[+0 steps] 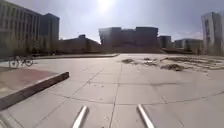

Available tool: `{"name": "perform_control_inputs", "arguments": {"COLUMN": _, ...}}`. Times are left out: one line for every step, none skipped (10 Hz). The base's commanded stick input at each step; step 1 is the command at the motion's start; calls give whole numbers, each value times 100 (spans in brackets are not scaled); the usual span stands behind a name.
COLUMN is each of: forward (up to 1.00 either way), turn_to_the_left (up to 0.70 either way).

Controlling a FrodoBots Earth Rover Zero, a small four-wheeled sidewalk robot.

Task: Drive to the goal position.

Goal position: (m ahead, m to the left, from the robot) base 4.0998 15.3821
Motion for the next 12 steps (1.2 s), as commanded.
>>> {"name": "perform_control_inputs", "arguments": {"forward": 70, "turn_to_the_left": 0}}
{"name": "perform_control_inputs", "arguments": {"forward": 70, "turn_to_the_left": 0}}
{"name": "perform_control_inputs", "arguments": {"forward": 70, "turn_to_the_left": 0}}
{"name": "perform_control_inputs", "arguments": {"forward": 70, "turn_to_the_left": 0}}
{"name": "perform_control_inputs", "arguments": {"forward": 70, "turn_to_the_left": 0}}
{"name": "perform_control_inputs", "arguments": {"forward": 70, "turn_to_the_left": 0}}
{"name": "perform_control_inputs", "arguments": {"forward": 70, "turn_to_the_left": 0}}
{"name": "perform_control_inputs", "arguments": {"forward": 70, "turn_to_the_left": 0}}
{"name": "perform_control_inputs", "arguments": {"forward": 70, "turn_to_the_left": 0}}
{"name": "perform_control_inputs", "arguments": {"forward": 70, "turn_to_the_left": 0}}
{"name": "perform_control_inputs", "arguments": {"forward": 70, "turn_to_the_left": 0}}
{"name": "perform_control_inputs", "arguments": {"forward": 70, "turn_to_the_left": 0}}
